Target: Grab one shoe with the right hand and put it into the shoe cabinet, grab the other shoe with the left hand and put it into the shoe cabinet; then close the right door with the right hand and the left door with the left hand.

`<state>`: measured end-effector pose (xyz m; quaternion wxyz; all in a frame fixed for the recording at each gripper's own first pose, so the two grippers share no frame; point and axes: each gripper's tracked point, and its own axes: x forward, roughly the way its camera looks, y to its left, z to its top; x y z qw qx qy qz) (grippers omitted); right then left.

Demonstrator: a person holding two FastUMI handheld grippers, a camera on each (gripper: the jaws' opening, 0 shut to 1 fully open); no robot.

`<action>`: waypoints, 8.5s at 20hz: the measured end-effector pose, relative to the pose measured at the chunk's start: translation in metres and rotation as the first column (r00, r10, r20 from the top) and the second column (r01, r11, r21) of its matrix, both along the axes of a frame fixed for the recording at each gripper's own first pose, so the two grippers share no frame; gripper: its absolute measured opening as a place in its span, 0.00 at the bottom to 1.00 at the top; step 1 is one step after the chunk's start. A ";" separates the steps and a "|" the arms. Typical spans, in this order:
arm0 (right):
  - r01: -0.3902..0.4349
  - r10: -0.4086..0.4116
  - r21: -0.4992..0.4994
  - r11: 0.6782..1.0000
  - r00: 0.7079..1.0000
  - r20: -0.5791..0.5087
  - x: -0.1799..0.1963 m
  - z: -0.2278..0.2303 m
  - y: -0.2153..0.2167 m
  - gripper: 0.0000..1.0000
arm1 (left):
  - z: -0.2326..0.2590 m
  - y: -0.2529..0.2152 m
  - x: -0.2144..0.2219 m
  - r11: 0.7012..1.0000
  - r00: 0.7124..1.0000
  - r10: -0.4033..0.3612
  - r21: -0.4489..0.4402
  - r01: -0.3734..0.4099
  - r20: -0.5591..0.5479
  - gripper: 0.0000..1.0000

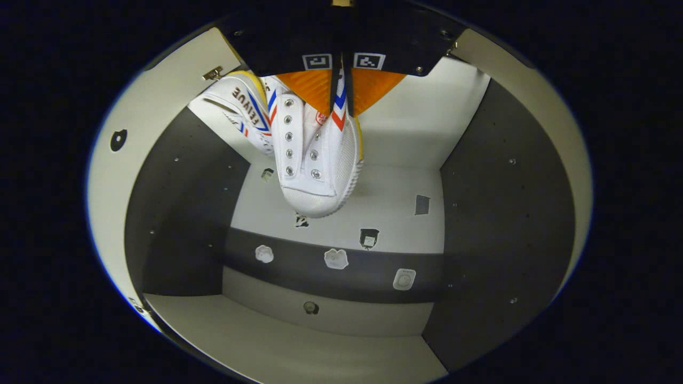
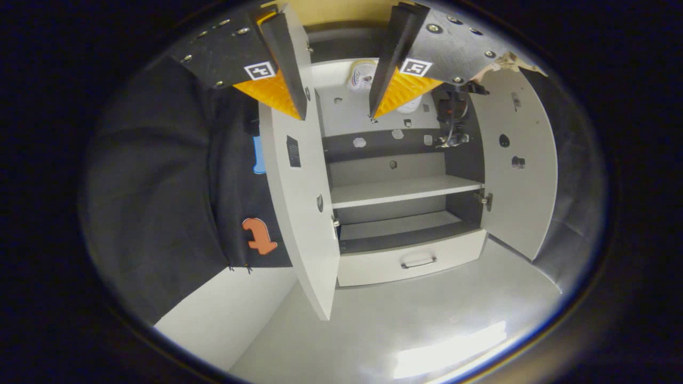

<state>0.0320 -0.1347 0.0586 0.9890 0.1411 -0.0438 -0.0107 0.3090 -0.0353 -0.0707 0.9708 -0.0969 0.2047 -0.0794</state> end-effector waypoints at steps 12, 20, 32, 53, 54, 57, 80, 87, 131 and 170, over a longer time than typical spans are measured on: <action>-0.072 0.073 -0.013 0.997 0.997 0.014 -0.004 0.009 0.000 0.70 | -0.043 0.002 0.028 0.999 0.986 0.033 0.021 -0.030 -0.165 0.09; -0.019 0.019 0.003 1.000 0.999 0.028 -0.029 0.016 -0.043 0.70 | 0.006 0.002 -0.004 1.000 0.999 0.022 -0.002 -0.022 -0.036 0.74; 0.028 -0.030 -0.066 0.997 0.999 -0.036 -0.006 -0.022 -0.135 0.92 | 0.119 -0.025 -0.119 1.000 0.969 -0.009 0.001 0.009 0.245 0.92; -0.320 0.315 -0.054 0.946 0.945 -0.092 0.027 -0.042 -0.063 0.97 | 0.195 0.001 -0.247 0.999 0.913 0.052 -0.013 -0.052 0.405 0.96; -0.335 0.329 -0.054 0.941 0.940 -0.093 0.031 -0.043 -0.054 0.98 | 0.193 0.002 -0.247 0.999 0.913 0.052 -0.010 -0.053 0.404 0.96; -0.345 0.338 -0.059 0.937 0.935 -0.106 0.042 -0.049 -0.036 0.98 | 0.185 0.008 -0.247 0.998 0.921 0.055 -0.005 -0.057 0.385 0.96; -0.463 0.464 0.036 0.886 0.877 -0.124 0.116 -0.058 0.082 1.00 | 0.179 0.035 -0.242 0.997 0.924 0.080 -0.008 -0.082 0.373 0.96; -0.444 0.450 0.070 0.893 0.882 -0.141 0.140 -0.062 0.107 1.00 | 0.179 0.048 -0.243 0.996 0.924 0.083 -0.004 -0.088 0.373 0.96; -0.188 0.185 -0.007 0.982 0.973 -0.142 0.144 -0.053 0.117 1.00 | 0.163 0.214 -0.266 0.976 0.929 0.158 0.088 -0.198 0.334 0.95; 0.229 -0.210 0.046 0.972 0.944 -0.256 0.072 -0.107 -0.144 1.00 | 0.145 0.106 -0.048 0.989 0.930 -0.144 0.039 0.140 0.338 1.00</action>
